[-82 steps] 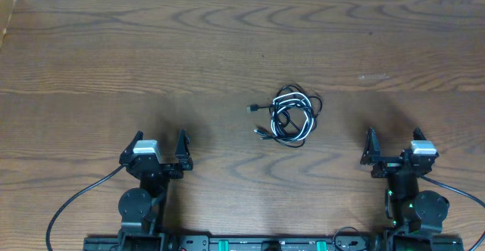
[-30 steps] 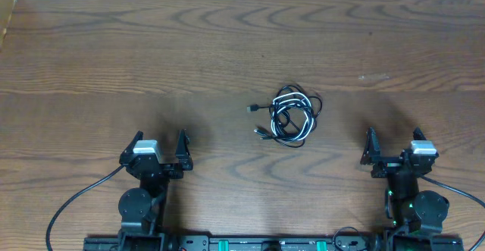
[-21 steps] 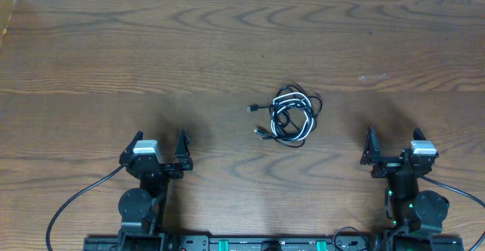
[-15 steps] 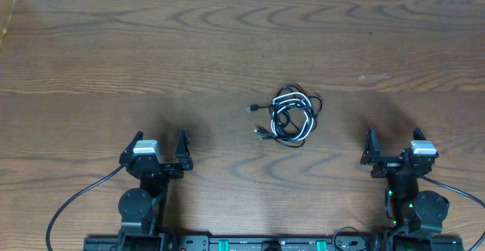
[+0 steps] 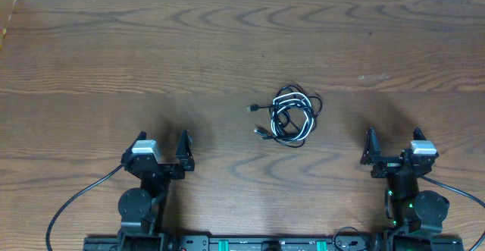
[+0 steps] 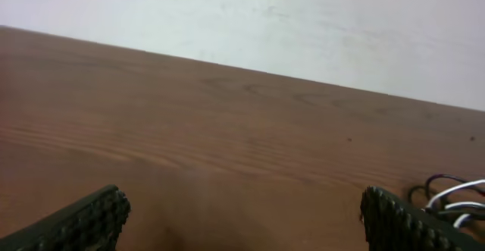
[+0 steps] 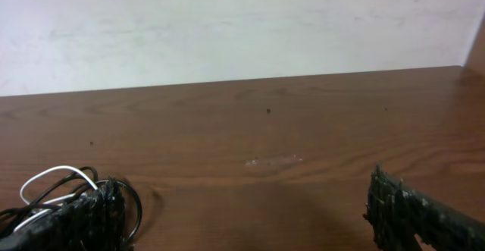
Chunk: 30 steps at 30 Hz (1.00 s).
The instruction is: Untangle cables
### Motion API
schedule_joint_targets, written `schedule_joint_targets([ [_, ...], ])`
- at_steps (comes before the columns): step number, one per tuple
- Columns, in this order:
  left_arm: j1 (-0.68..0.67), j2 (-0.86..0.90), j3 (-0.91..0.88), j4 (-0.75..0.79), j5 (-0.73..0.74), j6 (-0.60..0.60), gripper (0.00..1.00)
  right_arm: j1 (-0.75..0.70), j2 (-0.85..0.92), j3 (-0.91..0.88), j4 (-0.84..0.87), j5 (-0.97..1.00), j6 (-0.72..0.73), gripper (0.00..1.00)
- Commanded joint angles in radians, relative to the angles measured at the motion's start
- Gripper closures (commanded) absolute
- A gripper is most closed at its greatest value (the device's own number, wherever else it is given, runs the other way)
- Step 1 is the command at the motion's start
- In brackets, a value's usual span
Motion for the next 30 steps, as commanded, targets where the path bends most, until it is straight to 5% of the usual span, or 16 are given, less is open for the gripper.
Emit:
schedule_joint_targets([
  [1, -0.002, 0.022, 0.063, -0.013, 0.018, -0.076, 0.02, -0.008, -0.005, -0.002, -0.003, 0.004, 0.002, 0.01],
  [16, -0.002, 0.577, 0.486, -0.016, 0.102, -0.094, 0.03, -0.008, -0.005, -0.002, -0.003, 0.004, 0.002, 0.01],
  [30, -0.002, 0.770, 0.756, -0.417, 0.412, -0.098, 0.02, -0.008, -0.005, -0.002, -0.003, 0.004, 0.002, 0.01],
])
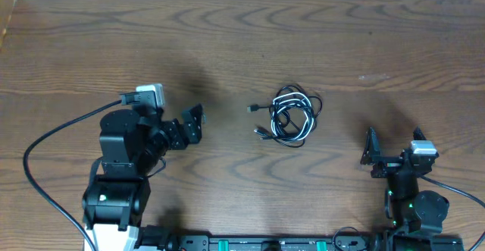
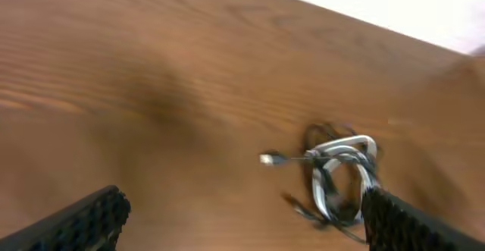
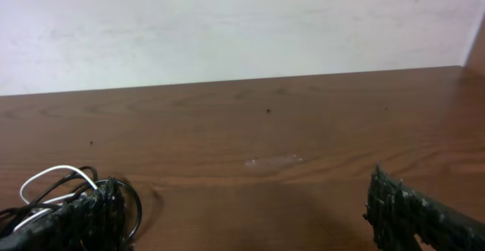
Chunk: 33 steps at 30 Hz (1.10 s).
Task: Untangle cables
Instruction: 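Reach the left gripper forward and down onto the black-white cable bundle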
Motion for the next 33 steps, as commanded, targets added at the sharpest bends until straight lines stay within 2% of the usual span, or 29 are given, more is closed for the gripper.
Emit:
schedule_joint_targets([
  [1, -0.002, -0.003, 0.068, -0.037, 0.198, -0.002, 0.02, -0.008, -0.005, -0.002, -0.003, 0.004, 0.002, 0.01],
  [3, -0.002, -0.003, 0.087, -0.039, 0.248, -0.002, 0.02, -0.008, -0.005, -0.002, -0.003, 0.004, 0.002, 0.01],
  [7, -0.002, 0.005, 0.109, -0.038, 0.248, -0.062, 0.02, -0.008, -0.005, -0.002, -0.002, 0.004, 0.002, 0.01],
  [12, -0.002, 0.041, 0.167, -0.039, 0.253, -0.061, 0.02, -0.008, -0.005, -0.002, -0.002, 0.004, 0.002, 0.01],
  [17, -0.003, 0.086, 0.195, -0.005, 0.445, -0.057, 0.03, -0.008, -0.005, -0.002, -0.003, 0.004, 0.002, 0.01],
  [24, -0.003, 0.146, 0.194, -0.020, 0.493, -0.067, 0.02, -0.008, -0.005, -0.002, -0.003, 0.004, 0.002, 0.01],
  [27, -0.037, 0.195, 0.194, -0.049, 0.429, -0.069, 0.02, -0.008, -0.005, -0.002, -0.002, 0.004, 0.002, 0.01],
  [28, -0.097, 0.236, 0.194, -0.072, 0.324, -0.087, 0.02, -0.008, -0.005, -0.002, -0.003, 0.004, 0.002, 0.01],
  [31, -0.226, 0.300, 0.194, -0.083, 0.145, -0.100, 0.02, -0.008, -0.005, -0.002, -0.003, 0.004, 0.002, 0.01],
  [33, -0.330, 0.347, 0.194, -0.082, -0.026, -0.156, 0.02, -0.008, -0.005, -0.002, -0.003, 0.004, 0.002, 0.01],
])
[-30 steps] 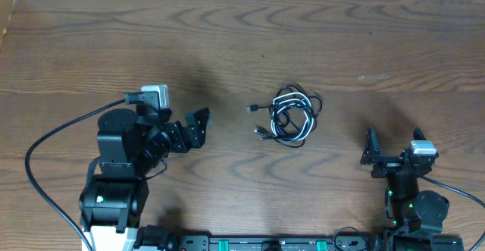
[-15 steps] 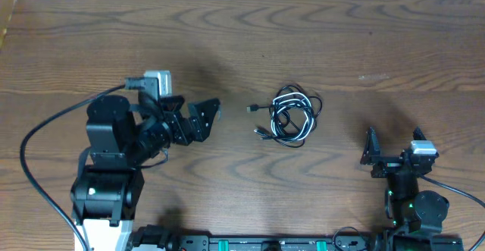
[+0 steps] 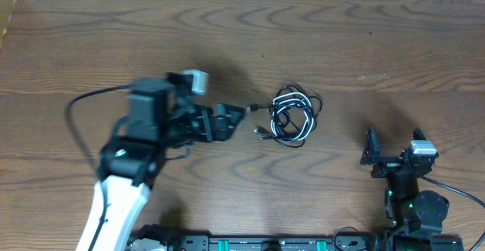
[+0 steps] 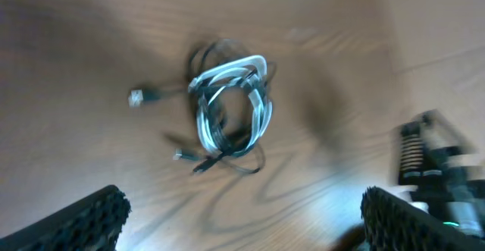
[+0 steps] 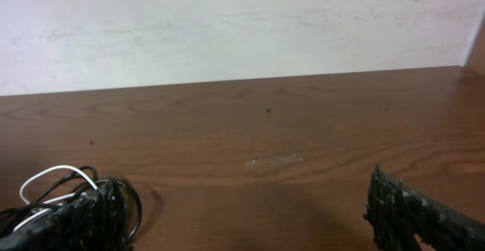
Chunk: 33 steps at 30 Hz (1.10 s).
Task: Untangle cables
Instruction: 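Reach the left gripper forward and down onto the black-white cable bundle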
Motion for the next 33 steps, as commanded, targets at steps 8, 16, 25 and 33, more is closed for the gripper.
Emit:
schedule_joint_targets([
  [8, -0.320, 0.245, 0.019, 0.071, -0.616, -0.230, 0.04, -0.008, -0.005, -0.002, -0.003, 0.004, 0.002, 0.01],
  [16, -0.407, 0.430, 0.019, 0.237, -0.621, -0.235, 0.09, -0.008, -0.005, -0.002, -0.003, 0.004, 0.002, 0.01],
  [25, -0.431, 0.589, 0.019, 0.381, -0.594, -0.286, 0.17, -0.008, -0.005, -0.002, -0.003, 0.004, 0.002, 0.01],
  [33, -0.466, 0.701, 0.019, 0.452, -0.602, -0.290, 0.33, -0.008, -0.005, -0.002, -0.003, 0.004, 0.002, 0.01],
])
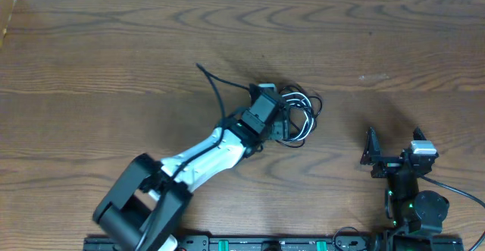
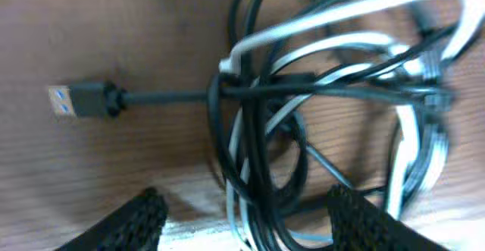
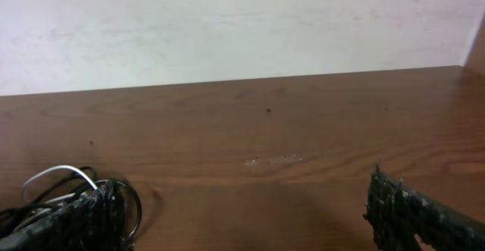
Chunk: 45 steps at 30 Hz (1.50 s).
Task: Untangle cables
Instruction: 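Reach the left gripper forward and down onto the black-white cable bundle, then close the left gripper on the cable bundle's left side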
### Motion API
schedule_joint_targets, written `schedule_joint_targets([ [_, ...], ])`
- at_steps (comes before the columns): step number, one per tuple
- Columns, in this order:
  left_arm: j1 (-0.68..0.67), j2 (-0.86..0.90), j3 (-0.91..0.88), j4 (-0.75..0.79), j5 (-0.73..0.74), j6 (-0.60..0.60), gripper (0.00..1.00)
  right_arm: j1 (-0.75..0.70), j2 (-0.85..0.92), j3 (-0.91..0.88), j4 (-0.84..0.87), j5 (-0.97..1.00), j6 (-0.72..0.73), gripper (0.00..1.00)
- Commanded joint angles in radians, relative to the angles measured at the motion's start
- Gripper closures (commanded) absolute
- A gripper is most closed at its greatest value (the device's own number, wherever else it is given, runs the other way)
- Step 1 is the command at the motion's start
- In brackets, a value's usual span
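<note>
A tangled bundle of black and white cables (image 1: 305, 116) lies on the wooden table, right of the middle. In the left wrist view the bundle (image 2: 333, 92) fills the frame, with a black USB plug (image 2: 76, 101) sticking out to the left. My left gripper (image 2: 254, 224) is open right over the bundle's left side, with several strands lying between its fingers (image 2: 140, 221). From overhead the left gripper (image 1: 277, 123) covers that side of the bundle. My right gripper (image 3: 242, 221) stands open near the table's front right, nothing in it; the bundle (image 3: 61, 181) shows at its far left.
The brown wooden table (image 1: 114, 46) runs to a pale wall at the back. The left arm's own black cable (image 1: 216, 88) arcs over the table behind the arm. The right arm's base (image 1: 413, 202) sits at the front edge.
My left gripper was open above the table just left of the bundle, looking down on it whole. Now it is down on the bundle's left side, strands between its fingers. The right arm is unmoved.
Both arms rested at the front edge, grippers open, the bundle untouched in the middle. The left arm was then raised and further forward, then beside the bundle, and now its open gripper straddles the bundle. The bundle's place is unchanged.
</note>
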Motion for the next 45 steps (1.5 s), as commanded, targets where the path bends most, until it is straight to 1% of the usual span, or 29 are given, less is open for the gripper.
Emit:
schedule_joint_targets([
  [1, -0.002, 0.079, 0.019, 0.005, -0.013, -0.015, 0.35, -0.008, -0.005, -0.002, -0.003, 0.004, 0.002, 0.01],
  [3, -0.002, 0.105, 0.019, 0.018, -0.013, -0.019, 0.45, -0.008, -0.005, -0.002, -0.002, 0.004, 0.002, 0.01],
  [4, -0.002, 0.116, 0.019, 0.027, -0.013, -0.019, 0.54, -0.008, -0.005, -0.002, -0.003, 0.004, 0.002, 0.01],
  [5, -0.002, 0.122, 0.019, 0.034, -0.013, -0.022, 0.61, -0.008, -0.005, -0.002, -0.003, 0.003, 0.002, 0.01],
  [8, -0.002, 0.125, 0.019, 0.042, -0.013, -0.023, 0.92, -0.008, -0.005, -0.002, -0.003, 0.004, 0.002, 0.01],
  [13, -0.002, 0.098, 0.019, 0.021, -0.013, -0.022, 0.92, -0.008, -0.005, -0.002, -0.003, 0.004, 0.002, 0.01],
  [16, 0.001, 0.031, 0.020, -0.033, -0.014, -0.022, 0.92, -0.008, -0.005, -0.002, -0.003, 0.003, 0.002, 0.01],
  [20, 0.011, -0.113, 0.020, -0.118, -0.014, -0.027, 0.92, -0.008, -0.005, -0.002, -0.003, 0.004, 0.002, 0.01],
  [21, 0.017, -0.223, 0.019, -0.183, -0.014, -0.078, 0.92, -0.008, -0.005, -0.002, -0.002, 0.003, 0.002, 0.01],
  [24, 0.018, -0.329, 0.019, -0.240, -0.013, -0.119, 0.92, -0.008, -0.005, -0.002, -0.002, 0.004, 0.002, 0.01],
  [27, 0.018, -0.403, 0.019, -0.286, -0.012, -0.119, 0.93, -0.008, -0.005, -0.002, -0.003, 0.004, 0.002, 0.01],
  [31, 0.018, -0.452, 0.019, -0.328, 0.015, -0.111, 0.92, -0.008, -0.005, -0.002, -0.003, 0.004, 0.002, 0.01],
  [33, 0.018, -0.452, 0.019, -0.325, 0.067, -0.058, 0.92, -0.008, -0.005, -0.002, -0.003, 0.004, 0.002, 0.01],
  [36, 0.018, -0.451, 0.019, -0.322, 0.178, 0.084, 0.92, -0.008, -0.005, -0.002, -0.003, 0.004, 0.002, 0.01],
  [37, 0.018, -0.451, 0.019, -0.321, 0.227, 0.150, 0.92, -0.008, -0.005, -0.002, -0.003, 0.004, 0.002, 0.01],
  [40, 0.018, -0.451, 0.019, -0.307, 0.367, 0.286, 0.92, -0.008, -0.005, -0.002, -0.003, 0.004, 0.002, 0.01],
  [42, 0.018, -0.451, 0.019, -0.278, 0.444, 0.317, 0.92, -0.008, -0.005, -0.002, -0.003, 0.004, 0.002, 0.01],
  [45, 0.018, -0.451, 0.019, -0.245, 0.451, 0.317, 0.92, -0.008, -0.005, -0.002, -0.003, 0.004, 0.002, 0.01],
])
